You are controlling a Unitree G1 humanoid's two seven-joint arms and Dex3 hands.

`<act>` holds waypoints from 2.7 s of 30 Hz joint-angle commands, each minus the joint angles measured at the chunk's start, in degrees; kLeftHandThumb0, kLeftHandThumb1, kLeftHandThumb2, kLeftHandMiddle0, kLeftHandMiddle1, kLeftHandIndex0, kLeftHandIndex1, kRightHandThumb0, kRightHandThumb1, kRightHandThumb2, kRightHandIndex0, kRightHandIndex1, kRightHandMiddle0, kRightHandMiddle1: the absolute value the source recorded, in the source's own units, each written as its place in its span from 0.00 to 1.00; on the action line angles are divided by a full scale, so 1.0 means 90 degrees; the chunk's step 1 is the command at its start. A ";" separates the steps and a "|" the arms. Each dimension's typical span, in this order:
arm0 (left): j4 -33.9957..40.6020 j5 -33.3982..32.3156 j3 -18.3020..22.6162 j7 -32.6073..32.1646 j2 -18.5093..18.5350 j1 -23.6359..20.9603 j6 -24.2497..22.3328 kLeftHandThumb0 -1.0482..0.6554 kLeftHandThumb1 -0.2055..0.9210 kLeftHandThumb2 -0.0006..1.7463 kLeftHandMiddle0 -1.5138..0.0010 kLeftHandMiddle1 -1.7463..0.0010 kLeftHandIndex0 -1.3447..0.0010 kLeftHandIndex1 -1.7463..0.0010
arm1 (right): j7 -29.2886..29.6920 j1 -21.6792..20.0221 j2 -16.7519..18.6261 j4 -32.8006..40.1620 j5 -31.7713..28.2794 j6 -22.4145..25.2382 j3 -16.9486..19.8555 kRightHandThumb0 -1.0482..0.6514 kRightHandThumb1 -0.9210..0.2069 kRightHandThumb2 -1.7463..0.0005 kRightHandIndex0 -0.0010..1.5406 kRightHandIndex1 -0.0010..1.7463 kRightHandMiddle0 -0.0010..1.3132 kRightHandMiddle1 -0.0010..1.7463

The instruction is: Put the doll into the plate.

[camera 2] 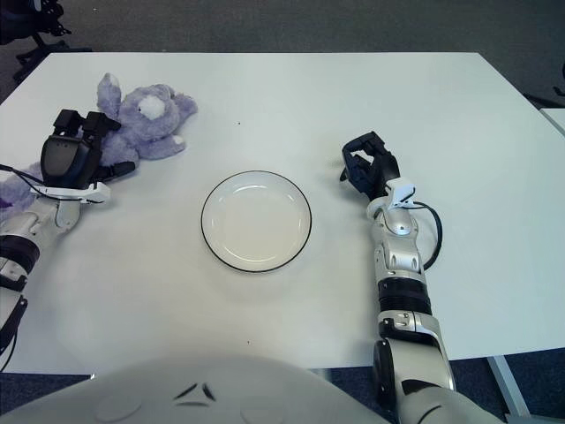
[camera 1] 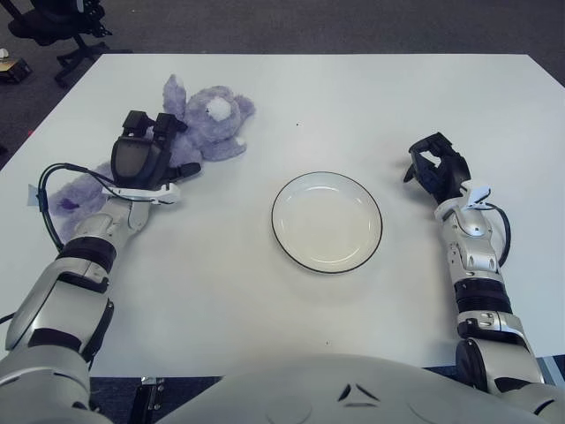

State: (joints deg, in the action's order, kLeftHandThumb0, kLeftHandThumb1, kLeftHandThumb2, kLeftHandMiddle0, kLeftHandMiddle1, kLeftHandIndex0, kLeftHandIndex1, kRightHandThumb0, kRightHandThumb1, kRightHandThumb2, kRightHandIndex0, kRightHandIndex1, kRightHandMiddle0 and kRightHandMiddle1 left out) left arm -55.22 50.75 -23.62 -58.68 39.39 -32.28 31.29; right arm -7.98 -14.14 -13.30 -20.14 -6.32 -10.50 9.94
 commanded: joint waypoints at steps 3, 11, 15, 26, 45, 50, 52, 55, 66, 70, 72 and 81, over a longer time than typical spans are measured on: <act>0.0014 0.0538 -0.0298 -0.0466 0.0181 -0.0366 -0.0285 0.71 0.85 0.27 0.52 0.00 0.55 0.00 | -0.0219 0.0228 -0.0023 -0.0253 0.0018 0.0253 -0.0106 0.41 0.00 0.78 0.54 1.00 0.27 0.91; 0.0463 0.1005 -0.0409 -0.0687 0.0408 -0.0746 -0.0718 0.70 0.85 0.26 0.53 0.00 0.56 0.00 | -0.0361 0.0214 -0.0077 -0.0311 0.0033 0.0231 -0.0151 0.41 0.00 0.79 0.53 1.00 0.27 0.91; 0.0630 0.1218 -0.0460 -0.0862 0.0449 -0.0917 -0.0881 0.70 0.88 0.22 0.53 0.00 0.56 0.00 | -0.0415 0.0207 -0.0092 -0.0323 0.0042 0.0237 -0.0168 0.41 0.00 0.79 0.52 1.00 0.27 0.91; 0.0542 0.1791 -0.0813 -0.1798 0.0357 -0.1278 -0.1311 0.70 0.89 0.19 0.52 0.00 0.53 0.00 | -0.0459 0.0210 -0.0076 -0.0278 0.0037 0.0301 -0.0186 0.41 0.00 0.79 0.51 0.97 0.28 0.90; 0.2239 0.2398 -0.1328 -0.2702 0.0676 -0.0815 -0.0055 0.68 0.91 0.16 0.49 0.00 0.46 0.00 | -0.0483 0.0219 -0.0092 -0.0114 0.0076 0.0505 -0.0283 0.41 0.00 0.80 0.51 0.95 0.29 0.89; 0.2463 0.2603 -0.1461 -0.2573 0.0809 -0.0721 0.0127 0.66 0.94 0.12 0.50 0.00 0.45 0.00 | -0.0465 0.0229 -0.0144 -0.0116 0.0195 0.0444 -0.0355 0.41 0.00 0.80 0.51 0.98 0.29 0.90; 0.2486 0.2619 -0.1443 -0.2560 0.0813 -0.0707 0.0137 0.66 0.94 0.12 0.50 0.00 0.45 0.00 | -0.0461 0.0229 -0.0148 -0.0115 0.0196 0.0442 -0.0362 0.41 0.00 0.80 0.51 0.98 0.29 0.90; 0.2452 0.2757 -0.1502 -0.2619 0.0711 -0.0632 -0.0030 0.64 0.95 0.11 0.52 0.00 0.46 0.00 | -0.0449 0.0234 -0.0178 -0.0120 0.0229 0.0424 -0.0395 0.41 0.00 0.80 0.51 0.99 0.28 0.90; 0.2218 0.3355 -0.1903 -0.2338 0.0746 -0.0938 -0.0231 0.60 0.96 0.09 0.54 0.00 0.49 0.00 | -0.0522 0.0251 -0.0270 -0.0171 0.0261 0.0381 -0.0472 0.41 0.00 0.79 0.51 1.00 0.28 0.90; 0.2215 0.3610 -0.2066 -0.2238 0.0762 -0.1153 -0.0257 0.60 0.97 0.08 0.54 0.00 0.50 0.00 | -0.0573 0.0257 -0.0321 -0.0170 0.0275 0.0407 -0.0519 0.41 0.00 0.79 0.51 1.00 0.28 0.90; 0.2256 0.3804 -0.2167 -0.2169 0.0775 -0.1286 -0.0331 0.60 0.97 0.08 0.55 0.00 0.50 0.00 | -0.0611 0.0266 -0.0360 -0.0153 0.0293 0.0449 -0.0559 0.41 0.00 0.79 0.51 1.00 0.28 0.90; 0.2840 0.4539 -0.2190 -0.0779 0.1013 -0.1031 -0.1704 0.60 0.99 0.10 0.66 0.17 0.56 0.10 | -0.0668 0.0281 -0.0481 -0.0074 0.0344 0.0603 -0.0706 0.41 0.00 0.79 0.51 1.00 0.27 0.91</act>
State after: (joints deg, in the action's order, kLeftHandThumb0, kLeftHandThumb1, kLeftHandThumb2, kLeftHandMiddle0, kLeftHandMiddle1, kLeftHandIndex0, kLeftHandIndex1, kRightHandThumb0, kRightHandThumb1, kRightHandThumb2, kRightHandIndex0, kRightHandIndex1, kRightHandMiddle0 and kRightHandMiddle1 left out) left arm -31.70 89.44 -43.35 -71.27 46.68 -42.92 20.32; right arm -12.68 -14.58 -17.29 -19.04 -5.28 -8.83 5.30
